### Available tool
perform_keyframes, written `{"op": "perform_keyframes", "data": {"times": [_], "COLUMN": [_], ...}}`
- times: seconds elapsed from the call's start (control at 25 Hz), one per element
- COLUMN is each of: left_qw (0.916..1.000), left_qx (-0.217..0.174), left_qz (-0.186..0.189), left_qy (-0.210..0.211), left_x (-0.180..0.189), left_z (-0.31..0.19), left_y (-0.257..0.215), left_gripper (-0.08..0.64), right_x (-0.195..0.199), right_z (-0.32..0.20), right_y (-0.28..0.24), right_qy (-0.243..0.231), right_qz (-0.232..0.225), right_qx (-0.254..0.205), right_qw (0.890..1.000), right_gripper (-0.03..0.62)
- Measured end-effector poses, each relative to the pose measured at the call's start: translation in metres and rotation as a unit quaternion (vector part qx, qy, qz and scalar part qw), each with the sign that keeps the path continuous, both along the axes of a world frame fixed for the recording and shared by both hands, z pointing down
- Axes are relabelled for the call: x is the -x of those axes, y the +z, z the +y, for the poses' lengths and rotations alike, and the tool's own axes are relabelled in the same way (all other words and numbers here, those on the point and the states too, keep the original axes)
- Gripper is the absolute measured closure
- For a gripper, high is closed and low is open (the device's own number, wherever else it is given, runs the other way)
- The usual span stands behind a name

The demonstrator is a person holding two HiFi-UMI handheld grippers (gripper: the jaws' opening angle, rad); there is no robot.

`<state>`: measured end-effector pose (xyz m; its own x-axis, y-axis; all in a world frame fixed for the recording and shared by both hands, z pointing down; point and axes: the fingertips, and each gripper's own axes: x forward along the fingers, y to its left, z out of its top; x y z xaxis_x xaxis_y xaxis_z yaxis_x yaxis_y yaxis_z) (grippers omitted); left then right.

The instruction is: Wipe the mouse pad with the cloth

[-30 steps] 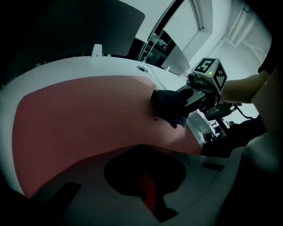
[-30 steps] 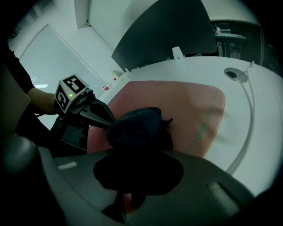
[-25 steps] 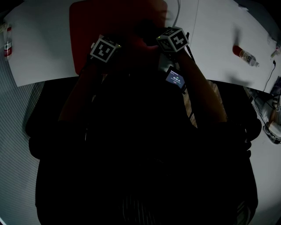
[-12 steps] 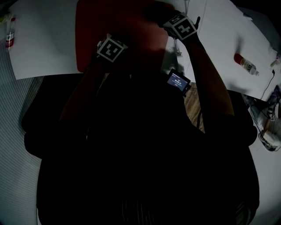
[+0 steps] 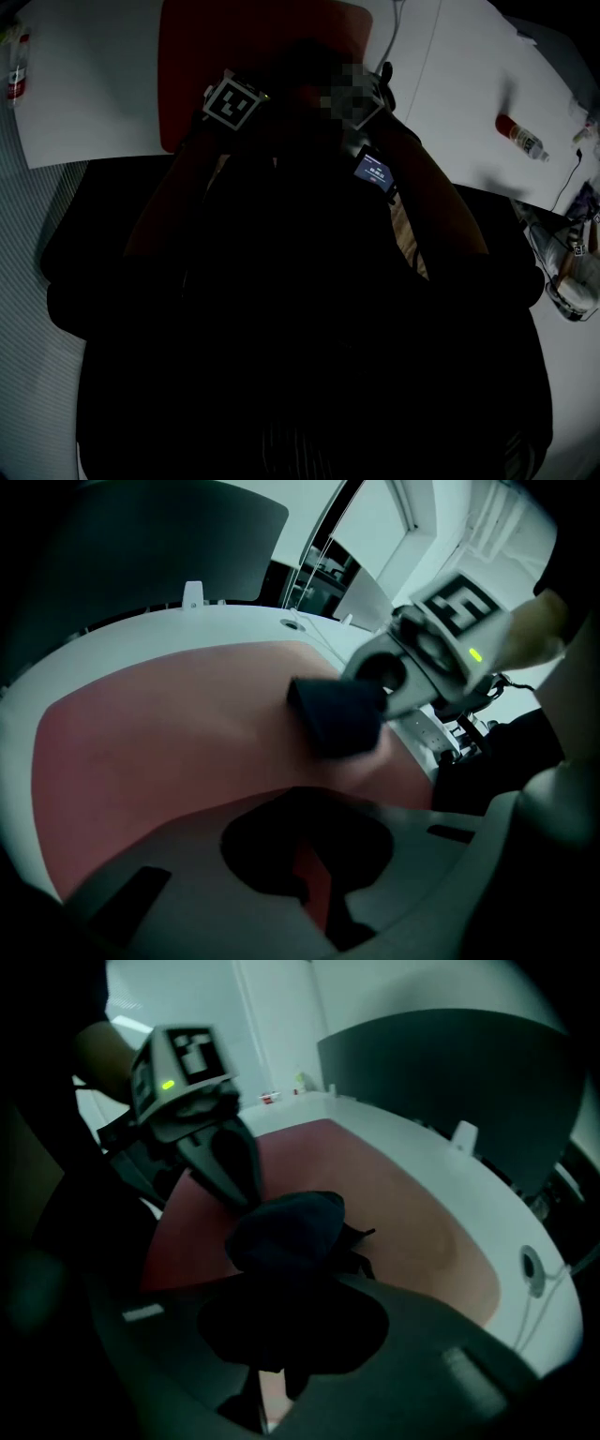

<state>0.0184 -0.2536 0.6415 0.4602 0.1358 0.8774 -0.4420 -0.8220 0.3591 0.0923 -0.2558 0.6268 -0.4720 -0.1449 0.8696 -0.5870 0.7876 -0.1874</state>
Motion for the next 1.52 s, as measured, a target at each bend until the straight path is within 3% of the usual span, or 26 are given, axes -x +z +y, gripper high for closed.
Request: {"op": "perform_keyframes", "data": {"times": [0.12, 0.24, 0.32, 0.52, 0.6, 0.72, 0.8, 0.88, 1.0, 1.12, 1.2, 1.28, 1.4, 1.52], "left_qw": [1.0000, 1.0000, 1.0000, 1.0000, 1.0000, 1.0000, 1.0000, 1.0000, 0.9999, 0.9998, 0.9999, 0.9999, 0.9999, 0.9998], "left_qx": [0.002, 0.002, -0.002, -0.003, 0.000, -0.001, -0.001, 0.002, 0.010, 0.013, 0.012, 0.009, 0.007, 0.006], "left_qz": [0.003, 0.004, 0.002, 0.002, -0.001, 0.004, 0.005, 0.007, 0.011, 0.013, 0.010, 0.010, 0.013, 0.015], "left_qy": [0.000, 0.000, 0.003, -0.002, -0.003, -0.008, -0.005, -0.005, -0.003, -0.005, -0.004, -0.003, -0.006, -0.012], "left_x": [-0.001, -0.003, -0.004, -0.004, -0.003, -0.004, -0.003, -0.002, -0.002, -0.003, -0.003, -0.002, 0.000, 0.000], "left_z": [-0.002, -0.001, -0.001, -0.001, 0.001, -0.001, 0.000, 0.000, 0.000, -0.001, 0.000, -0.001, -0.003, -0.003], "left_y": [0.001, -0.001, -0.001, 0.000, 0.000, 0.000, 0.001, 0.001, 0.001, 0.001, 0.001, 0.000, 0.000, 0.000], "left_gripper": [0.551, 0.551, 0.551, 0.551, 0.551, 0.551, 0.551, 0.551, 0.551, 0.551, 0.551, 0.551, 0.551, 0.551], "right_x": [0.029, 0.017, -0.011, -0.093, -0.096, -0.078, -0.047, -0.010, 0.023, 0.018, -0.008, -0.048, -0.097, -0.108], "right_z": [0.034, 0.025, -0.010, -0.098, -0.099, -0.081, -0.054, -0.016, 0.030, 0.027, -0.005, -0.051, -0.104, -0.113], "right_y": [0.004, 0.008, 0.009, 0.007, 0.007, 0.004, 0.002, 0.003, 0.007, 0.011, 0.011, 0.012, 0.010, 0.007], "right_qy": [-0.091, -0.136, -0.104, 0.045, 0.068, 0.065, 0.020, -0.058, -0.169, -0.205, -0.178, -0.107, 0.022, 0.101], "right_qz": [-0.004, 0.023, 0.044, 0.089, 0.092, 0.087, 0.076, 0.072, 0.075, 0.059, 0.078, 0.109, 0.115, 0.107], "right_qx": [0.007, 0.002, -0.014, -0.016, -0.006, -0.013, -0.023, -0.029, -0.049, -0.063, -0.085, -0.100, -0.076, -0.046], "right_qw": [0.996, 0.990, 0.994, 0.995, 0.993, 0.994, 0.997, 0.995, 0.981, 0.975, 0.977, 0.983, 0.990, 0.988], "right_gripper": [0.528, 0.528, 0.526, 0.526, 0.526, 0.529, 0.529, 0.529, 0.529, 0.523, 0.525, 0.525, 0.525, 0.526]}}
